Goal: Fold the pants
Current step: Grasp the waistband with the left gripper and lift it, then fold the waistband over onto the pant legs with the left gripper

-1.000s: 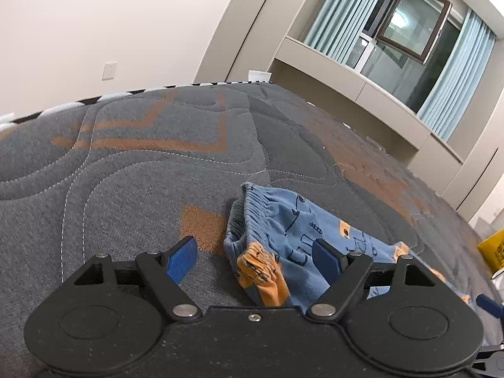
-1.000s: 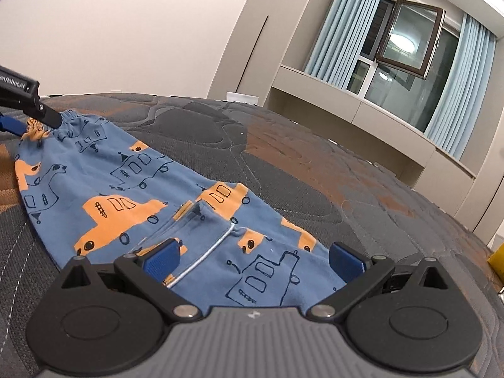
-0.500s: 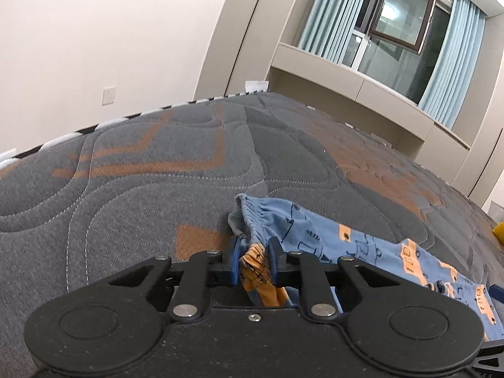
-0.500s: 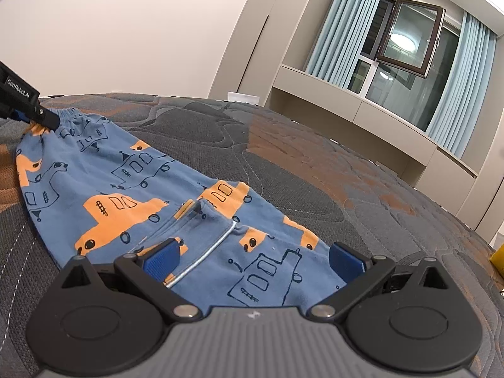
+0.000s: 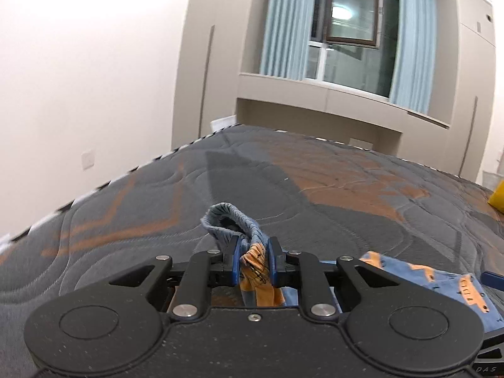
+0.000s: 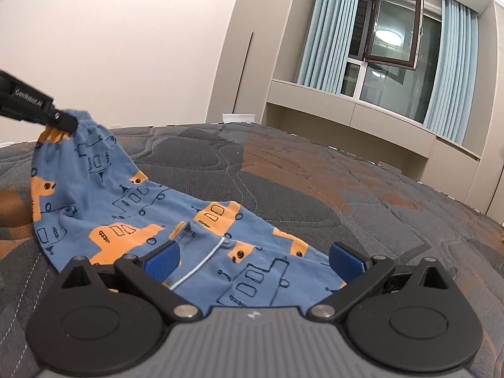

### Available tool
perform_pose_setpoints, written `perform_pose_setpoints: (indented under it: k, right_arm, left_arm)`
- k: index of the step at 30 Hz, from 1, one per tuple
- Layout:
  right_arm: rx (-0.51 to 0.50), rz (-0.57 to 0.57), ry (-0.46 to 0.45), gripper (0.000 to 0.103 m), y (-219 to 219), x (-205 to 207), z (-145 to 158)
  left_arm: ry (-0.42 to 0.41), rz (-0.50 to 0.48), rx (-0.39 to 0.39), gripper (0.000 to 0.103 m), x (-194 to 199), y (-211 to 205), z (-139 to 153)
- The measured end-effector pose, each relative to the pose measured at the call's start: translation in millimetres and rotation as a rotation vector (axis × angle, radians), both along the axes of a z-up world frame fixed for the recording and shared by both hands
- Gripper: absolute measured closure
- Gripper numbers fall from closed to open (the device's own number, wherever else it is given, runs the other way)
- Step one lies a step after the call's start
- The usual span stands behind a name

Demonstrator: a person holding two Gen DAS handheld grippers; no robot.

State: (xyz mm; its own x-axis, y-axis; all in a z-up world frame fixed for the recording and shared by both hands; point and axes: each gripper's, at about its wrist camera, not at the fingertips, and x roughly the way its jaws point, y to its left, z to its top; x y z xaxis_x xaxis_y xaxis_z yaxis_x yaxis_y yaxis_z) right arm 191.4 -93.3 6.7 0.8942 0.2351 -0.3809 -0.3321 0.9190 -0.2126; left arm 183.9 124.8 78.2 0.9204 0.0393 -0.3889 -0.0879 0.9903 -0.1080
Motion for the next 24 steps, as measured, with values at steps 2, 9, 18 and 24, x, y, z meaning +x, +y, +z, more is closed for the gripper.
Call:
perform_pose_setpoints:
  k: [2,9,18,24]
  right_arm:
    - [0.006,-0.002,-0.001,0.0,-6,-2,2]
    - [0.042,-0.051,-0.006,0.0,-37,-9,5]
    - [0.063,-0.183,0.029,0.0,-89,-3,5]
    - [0.159,-0.305,0.049,0.0,-145,-3,8]
  left_arm:
    - [-0.008,-0.019,0.019,0.085,0,-13,6]
    - [-0.033,-0.09,0.077,0.085,-2,-54,22]
    - [-0.084,-0.242,0.111,0.085,-8,-128,41]
    - [-0.077,-0.365,0.12,0.085,-7,-194,37]
